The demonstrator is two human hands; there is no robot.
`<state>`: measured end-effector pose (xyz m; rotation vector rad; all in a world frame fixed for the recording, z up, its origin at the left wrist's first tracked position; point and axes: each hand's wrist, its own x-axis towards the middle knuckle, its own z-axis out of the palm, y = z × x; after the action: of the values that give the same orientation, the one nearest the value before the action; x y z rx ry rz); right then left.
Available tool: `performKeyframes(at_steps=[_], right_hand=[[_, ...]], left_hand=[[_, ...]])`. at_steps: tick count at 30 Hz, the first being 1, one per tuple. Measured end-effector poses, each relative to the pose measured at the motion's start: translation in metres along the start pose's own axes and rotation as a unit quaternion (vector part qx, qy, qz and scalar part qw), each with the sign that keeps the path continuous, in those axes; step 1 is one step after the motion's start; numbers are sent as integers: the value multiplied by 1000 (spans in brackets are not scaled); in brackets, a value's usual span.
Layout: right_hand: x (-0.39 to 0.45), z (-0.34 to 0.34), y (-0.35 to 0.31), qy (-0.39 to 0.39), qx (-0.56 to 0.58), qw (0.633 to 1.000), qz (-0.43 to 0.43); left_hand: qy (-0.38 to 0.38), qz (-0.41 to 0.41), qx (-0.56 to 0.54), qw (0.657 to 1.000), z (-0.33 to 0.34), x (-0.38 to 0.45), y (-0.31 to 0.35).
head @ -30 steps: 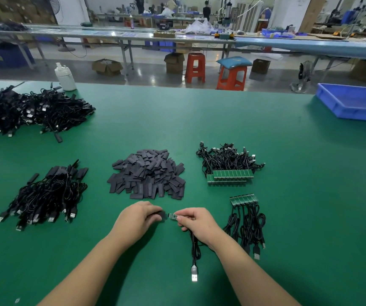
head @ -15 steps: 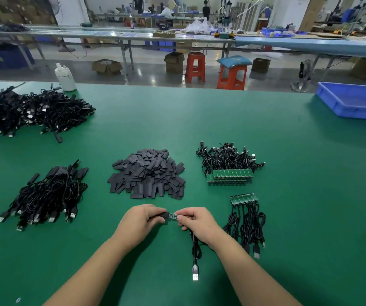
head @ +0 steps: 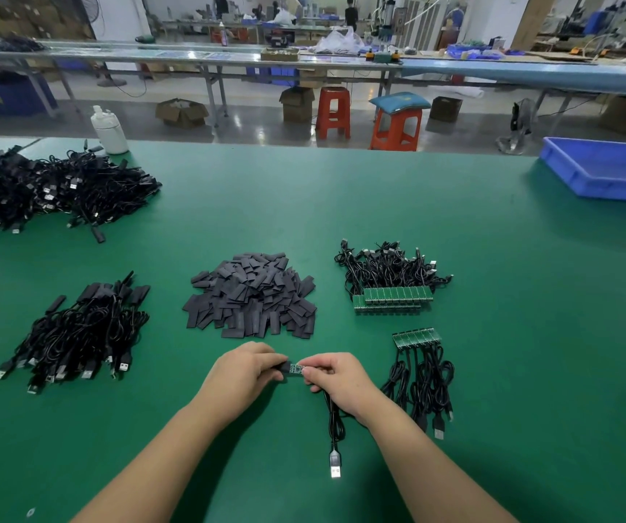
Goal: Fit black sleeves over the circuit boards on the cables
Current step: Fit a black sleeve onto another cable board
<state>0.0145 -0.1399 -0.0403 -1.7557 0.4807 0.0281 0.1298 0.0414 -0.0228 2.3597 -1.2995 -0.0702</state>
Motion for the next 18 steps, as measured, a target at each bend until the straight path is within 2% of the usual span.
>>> performKeyframes(at_steps=[18], right_hand=[[0, -1, 0, -5, -2, 1000, 9]], left_hand=[[-2, -2, -19, 1000, 2, 3, 0]])
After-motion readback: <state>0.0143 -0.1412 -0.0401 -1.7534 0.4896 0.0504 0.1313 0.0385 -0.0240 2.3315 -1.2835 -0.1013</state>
